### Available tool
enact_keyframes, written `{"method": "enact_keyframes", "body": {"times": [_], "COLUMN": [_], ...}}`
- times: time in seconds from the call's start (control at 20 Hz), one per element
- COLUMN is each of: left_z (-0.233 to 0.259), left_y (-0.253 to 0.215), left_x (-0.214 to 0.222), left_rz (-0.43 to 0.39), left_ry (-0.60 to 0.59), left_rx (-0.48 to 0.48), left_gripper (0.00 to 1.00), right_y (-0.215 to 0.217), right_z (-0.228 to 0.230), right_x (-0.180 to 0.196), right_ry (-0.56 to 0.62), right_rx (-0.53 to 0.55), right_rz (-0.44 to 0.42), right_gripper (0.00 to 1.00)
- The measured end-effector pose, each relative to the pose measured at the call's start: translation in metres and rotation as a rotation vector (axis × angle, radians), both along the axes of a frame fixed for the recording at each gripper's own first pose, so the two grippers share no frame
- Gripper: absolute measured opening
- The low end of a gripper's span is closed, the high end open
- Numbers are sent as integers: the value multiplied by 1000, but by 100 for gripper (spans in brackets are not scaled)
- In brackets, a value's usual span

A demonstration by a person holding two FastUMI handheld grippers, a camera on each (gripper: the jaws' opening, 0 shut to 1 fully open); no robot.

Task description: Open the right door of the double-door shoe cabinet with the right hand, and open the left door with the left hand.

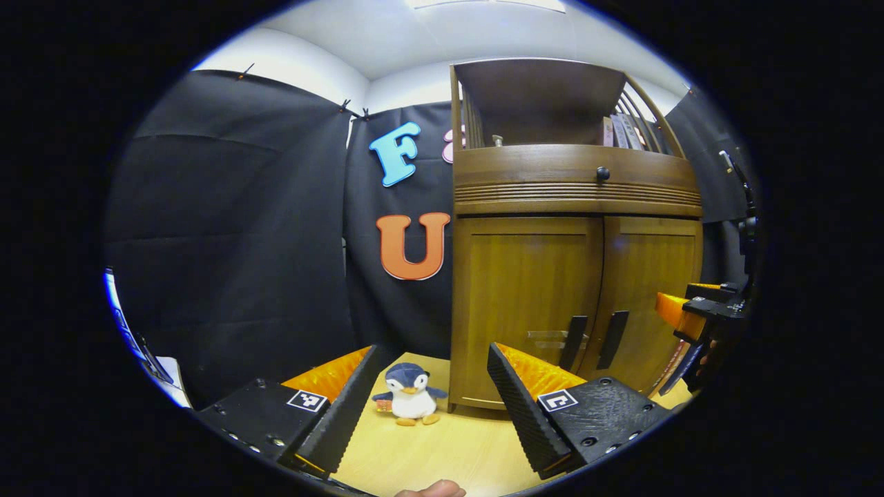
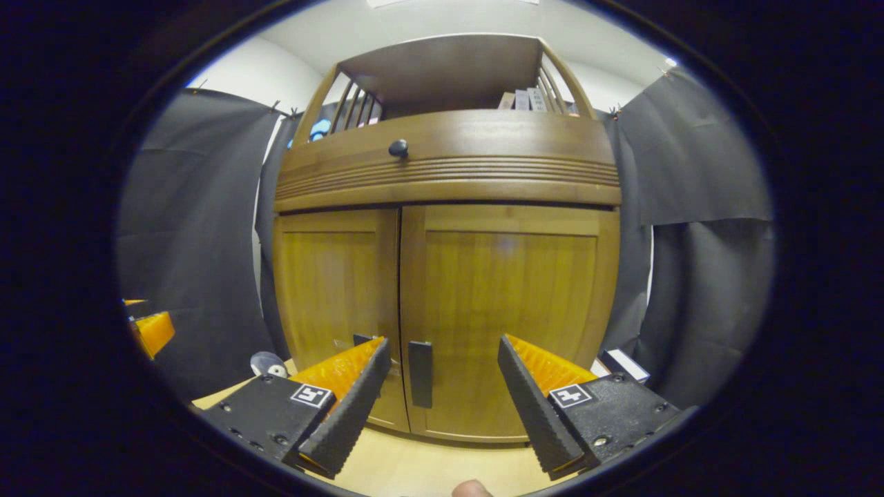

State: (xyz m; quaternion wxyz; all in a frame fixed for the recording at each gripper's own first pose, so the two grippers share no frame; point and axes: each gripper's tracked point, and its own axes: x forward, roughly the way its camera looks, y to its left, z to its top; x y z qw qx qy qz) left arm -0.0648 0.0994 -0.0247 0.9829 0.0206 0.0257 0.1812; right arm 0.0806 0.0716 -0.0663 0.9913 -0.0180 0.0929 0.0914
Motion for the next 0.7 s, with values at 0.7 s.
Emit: {"method": "enact_keyframes", "body": {"times": [0.7], "left_z": [-7], "left_y": [31], "left_x": [0], "left_rz": [109], "left_ry": [29], "left_rx": [10], "left_gripper": [95], "right_y": [35], "right_z": [-83], "right_x": [73], "right_ry": [220], "right_rx": [-8], "right_rz": [11], "right_gripper": [76]}}
